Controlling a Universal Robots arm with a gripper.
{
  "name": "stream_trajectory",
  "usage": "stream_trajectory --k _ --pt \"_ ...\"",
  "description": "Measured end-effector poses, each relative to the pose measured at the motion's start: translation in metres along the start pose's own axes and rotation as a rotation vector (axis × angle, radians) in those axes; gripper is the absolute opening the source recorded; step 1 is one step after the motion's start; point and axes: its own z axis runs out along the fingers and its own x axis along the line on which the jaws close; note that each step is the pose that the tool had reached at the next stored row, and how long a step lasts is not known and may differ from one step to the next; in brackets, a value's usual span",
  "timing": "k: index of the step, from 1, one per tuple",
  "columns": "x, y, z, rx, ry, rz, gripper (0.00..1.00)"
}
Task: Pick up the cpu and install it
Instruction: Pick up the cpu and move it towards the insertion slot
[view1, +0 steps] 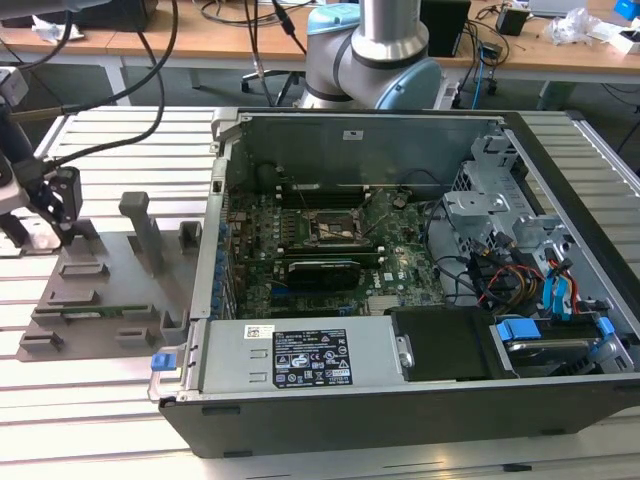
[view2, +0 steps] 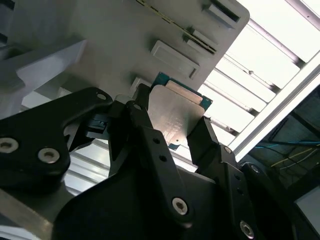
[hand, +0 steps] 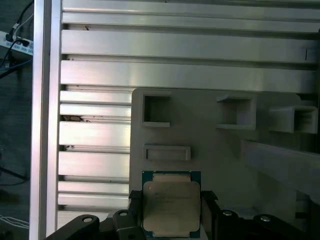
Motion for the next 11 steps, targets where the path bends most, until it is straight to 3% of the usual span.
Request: stream_trajectory --k 11 --pt "0.0000 -0.0004 -0.0234 0.0000 0.0000 0.000 0.55"
